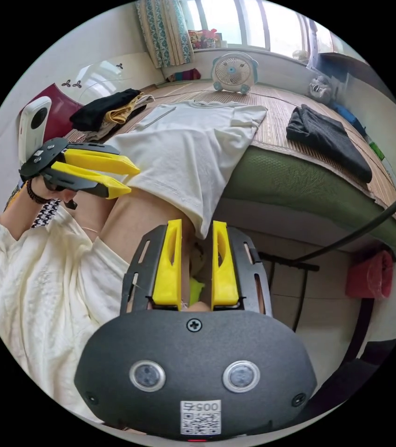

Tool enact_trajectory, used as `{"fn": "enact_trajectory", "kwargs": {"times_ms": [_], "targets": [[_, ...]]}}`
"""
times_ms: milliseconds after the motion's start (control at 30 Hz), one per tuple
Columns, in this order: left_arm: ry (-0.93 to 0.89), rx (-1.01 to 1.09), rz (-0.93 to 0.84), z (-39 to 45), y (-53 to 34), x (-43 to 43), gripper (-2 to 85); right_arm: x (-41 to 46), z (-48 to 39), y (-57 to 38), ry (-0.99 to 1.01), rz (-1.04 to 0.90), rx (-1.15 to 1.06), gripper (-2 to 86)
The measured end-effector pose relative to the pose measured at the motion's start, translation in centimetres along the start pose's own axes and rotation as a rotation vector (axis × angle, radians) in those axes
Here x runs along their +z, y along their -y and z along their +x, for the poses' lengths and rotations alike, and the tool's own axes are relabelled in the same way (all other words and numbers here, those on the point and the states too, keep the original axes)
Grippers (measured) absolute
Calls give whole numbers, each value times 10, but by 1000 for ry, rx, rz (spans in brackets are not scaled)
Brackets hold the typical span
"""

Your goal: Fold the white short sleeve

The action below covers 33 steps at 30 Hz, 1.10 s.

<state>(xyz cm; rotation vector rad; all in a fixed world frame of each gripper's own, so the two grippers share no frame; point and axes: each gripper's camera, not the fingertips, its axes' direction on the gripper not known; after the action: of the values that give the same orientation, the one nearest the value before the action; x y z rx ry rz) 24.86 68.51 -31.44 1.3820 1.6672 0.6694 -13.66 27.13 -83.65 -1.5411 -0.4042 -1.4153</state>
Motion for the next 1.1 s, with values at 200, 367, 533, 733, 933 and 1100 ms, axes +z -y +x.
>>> {"fn": "enact_trajectory", "kwargs": {"times_ms": [200,367,533,733,933,1100], "targets": [[12,-36,13,8,-8,-6,77,3,9,-7,7,43,49,76],[11,-65,22,14,-11,-12,72,8,15,-14,17,71,76,76],[23,-77,39,22,-17,-23,76,16,16,-21,1,31,81,38],[90,-120,28,23,-42,-58,81,-6,7,-33,-118,113,135,-7],[175,-221,42,14,-95,-120,82,-45,-3,-33,-221,203,148,-14],[260,-291,1,14,-133,-152,85,-78,-10,-18,-272,292,150,-16]]}}
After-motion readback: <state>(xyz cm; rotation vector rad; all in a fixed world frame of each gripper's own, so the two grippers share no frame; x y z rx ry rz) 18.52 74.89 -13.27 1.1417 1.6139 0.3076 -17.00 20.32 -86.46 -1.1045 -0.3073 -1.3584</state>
